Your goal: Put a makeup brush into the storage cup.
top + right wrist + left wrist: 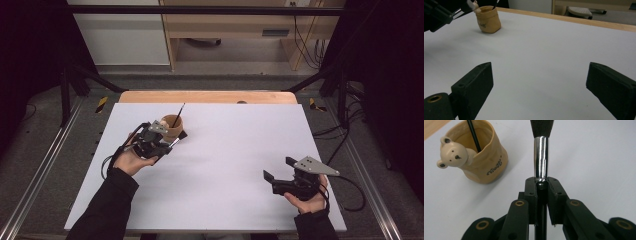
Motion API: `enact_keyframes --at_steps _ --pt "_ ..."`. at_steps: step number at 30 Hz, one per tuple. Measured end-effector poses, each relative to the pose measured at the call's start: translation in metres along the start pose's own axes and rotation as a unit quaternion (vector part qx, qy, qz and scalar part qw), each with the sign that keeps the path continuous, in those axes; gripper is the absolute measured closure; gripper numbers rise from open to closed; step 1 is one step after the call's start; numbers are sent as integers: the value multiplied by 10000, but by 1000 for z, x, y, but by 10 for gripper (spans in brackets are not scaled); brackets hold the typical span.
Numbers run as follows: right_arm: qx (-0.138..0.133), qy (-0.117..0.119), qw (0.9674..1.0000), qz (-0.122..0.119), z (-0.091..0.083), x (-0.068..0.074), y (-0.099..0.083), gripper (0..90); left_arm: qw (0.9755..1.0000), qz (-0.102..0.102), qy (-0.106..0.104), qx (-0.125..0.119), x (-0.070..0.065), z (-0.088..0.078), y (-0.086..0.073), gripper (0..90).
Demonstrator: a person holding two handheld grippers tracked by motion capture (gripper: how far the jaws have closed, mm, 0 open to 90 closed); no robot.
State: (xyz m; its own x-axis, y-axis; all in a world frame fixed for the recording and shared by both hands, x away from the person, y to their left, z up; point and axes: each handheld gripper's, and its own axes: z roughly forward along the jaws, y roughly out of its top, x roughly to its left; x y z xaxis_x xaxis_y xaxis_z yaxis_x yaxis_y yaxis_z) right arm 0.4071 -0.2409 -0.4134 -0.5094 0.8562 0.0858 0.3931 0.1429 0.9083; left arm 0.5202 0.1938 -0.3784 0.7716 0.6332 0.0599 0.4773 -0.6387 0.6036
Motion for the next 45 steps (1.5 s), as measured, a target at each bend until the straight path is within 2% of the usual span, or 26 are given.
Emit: enact_keyframes --at_steps 9,14,17,21,27,30,35,40,41,42,45 --pt "-5 2 10000 -6 0 0 0 78 9992 -89 93 -375 -5 -13 2 788" --pt "-7 1 10000 -8 -1 0 0 79 9974 -203 196 -667 -7 -20 2 789" --pt "-7 0 10000 -4 -1 0 0 79 9951 -329 290 -882 -8 -22 2 788" --pt "-5 0 10000 6 -1 0 0 79 9908 -484 443 -1185 -8 -25 2 788" --pt "-29 7 10000 -17 -1 0 1 79 9860 -598 585 -1443 -9 -29 3 788" --pt "-20 -2 10000 -18 -1 1 1 79 9826 -670 653 -1602 -9 -30 4 788" --pt "-15 -7 10000 -39 -1 1 1 79 9790 -696 780 -1752 -9 -31 6 788" --pt "-24 -6 10000 -38 -1 3 2 79 9737 -835 856 -1937 -7 -32 9 788" --pt "-22 -7 10000 -45 -1 3 2 79 9737 -837 857 -1938 -7 -32 10 788" --pt "-18 -6 10000 -41 -1 3 2 79 9724 -876 867 -1983 -6 -31 10 788" --pt "-16 0 10000 -52 -1 3 2 79 9708 -920 888 -2028 -5 -31 13 788"
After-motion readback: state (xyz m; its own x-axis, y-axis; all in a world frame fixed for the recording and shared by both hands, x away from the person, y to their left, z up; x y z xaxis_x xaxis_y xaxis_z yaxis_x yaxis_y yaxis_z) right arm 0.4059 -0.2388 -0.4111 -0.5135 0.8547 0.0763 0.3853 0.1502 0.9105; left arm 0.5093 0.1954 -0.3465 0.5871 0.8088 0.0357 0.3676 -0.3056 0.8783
